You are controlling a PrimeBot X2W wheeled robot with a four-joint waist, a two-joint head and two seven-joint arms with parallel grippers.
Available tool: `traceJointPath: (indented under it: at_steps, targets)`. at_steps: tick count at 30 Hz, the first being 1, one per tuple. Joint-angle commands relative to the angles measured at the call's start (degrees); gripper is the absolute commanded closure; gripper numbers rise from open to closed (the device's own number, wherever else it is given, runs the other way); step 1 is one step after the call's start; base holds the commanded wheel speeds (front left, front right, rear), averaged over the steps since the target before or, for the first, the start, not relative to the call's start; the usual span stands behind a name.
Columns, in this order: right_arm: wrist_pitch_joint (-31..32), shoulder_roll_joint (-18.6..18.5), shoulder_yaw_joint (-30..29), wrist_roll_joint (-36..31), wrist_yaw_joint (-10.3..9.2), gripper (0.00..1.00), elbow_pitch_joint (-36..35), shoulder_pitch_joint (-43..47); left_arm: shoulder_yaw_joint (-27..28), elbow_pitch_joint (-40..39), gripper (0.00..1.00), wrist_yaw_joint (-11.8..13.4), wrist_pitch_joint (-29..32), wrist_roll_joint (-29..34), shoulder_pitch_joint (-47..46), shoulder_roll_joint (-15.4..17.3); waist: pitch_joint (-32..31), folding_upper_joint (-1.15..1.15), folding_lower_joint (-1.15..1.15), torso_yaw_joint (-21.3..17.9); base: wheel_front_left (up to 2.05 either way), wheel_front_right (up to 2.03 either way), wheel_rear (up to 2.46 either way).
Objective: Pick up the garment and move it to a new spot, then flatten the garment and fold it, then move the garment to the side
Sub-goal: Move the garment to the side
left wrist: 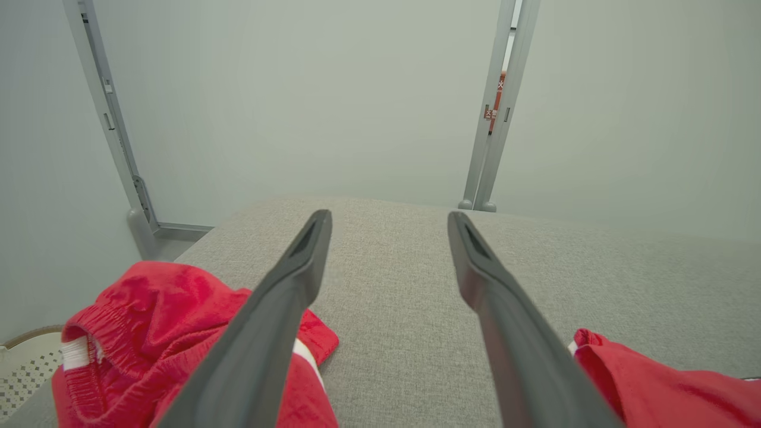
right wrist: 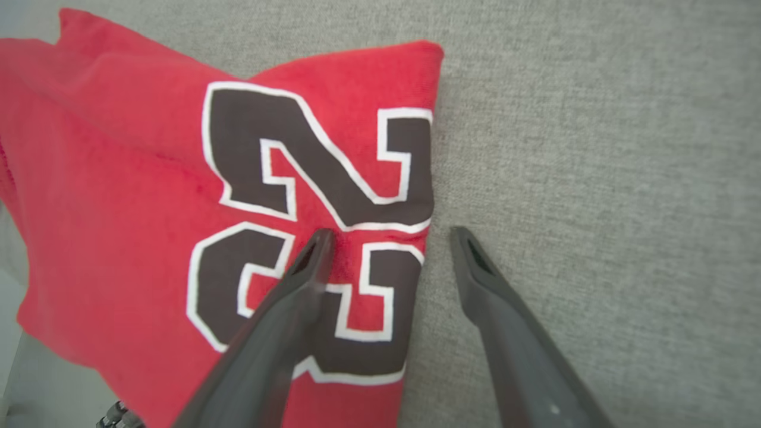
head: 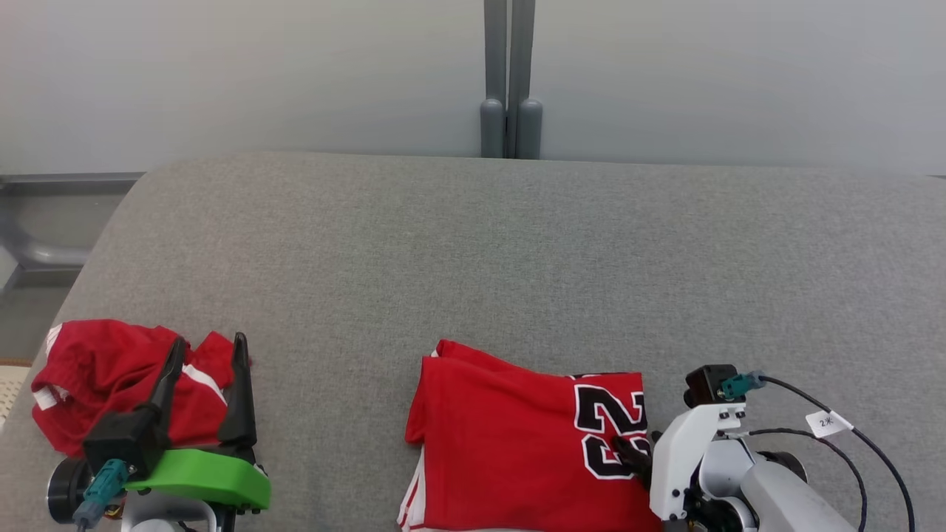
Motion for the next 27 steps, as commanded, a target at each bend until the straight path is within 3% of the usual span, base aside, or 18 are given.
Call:
traceJointPath:
  at_steps: [1, 4, 7, 17, 23, 27]
  targets:
    - [0.9, 0.6, 0.4, 0.9, -0.02, 0.0, 1.2, 0.3, -0.1, 0.3, 0.0, -0.3, -0.2, 0.7, -1.1, 0.0, 0.7, 0.0, 0.0, 0.9, 0.0, 0.0, 0.0]
    - [1.6, 1.0, 1.6, 2.5, -0.01, 0.0, 1.7, 0.4, -0.3, 0.5, 0.0, -0.2, -0.2, 0.8, -1.4, -0.1, 1.0, 0.0, 0.0, 1.2, 0.0, 0.0, 0.0]
    - [0.6, 0.5, 2.6, 3.6, -0.01, 1.0, 1.5, 0.2, -0.4, 0.7, 0.0, -0.1, -0.2, 0.8, -1.6, 0.1, 1.1, 0.0, 0.0, 1.3, 0.0, 0.0, 0.0]
    - [-7.6, -3.6, 3.3, 3.3, -0.05, 1.0, -1.7, -3.3, -0.6, 0.1, 0.0, 0.0, -0.2, 0.4, -1.3, 0.4, 0.3, 0.0, 0.0, -2.0, 0.0, 0.0, 0.0]
    - [-8.6, -7.7, 5.1, 3.0, -0.06, 1.0, -4.6, -5.6, -1.9, -1.5, 0.0, -0.5, -0.1, 0.8, -1.1, -0.3, 0.2, 0.0, 0.0, -8.1, 0.0, 0.0, 0.0]
    - [-8.2, -10.6, 5.7, 3.8, -0.05, 1.0, -5.6, -7.5, -3.5, -1.9, 0.0, -1.3, 0.1, 1.0, -2.4, -1.3, 0.6, 0.0, 0.0, -14.5, 0.0, 0.0, 0.0]
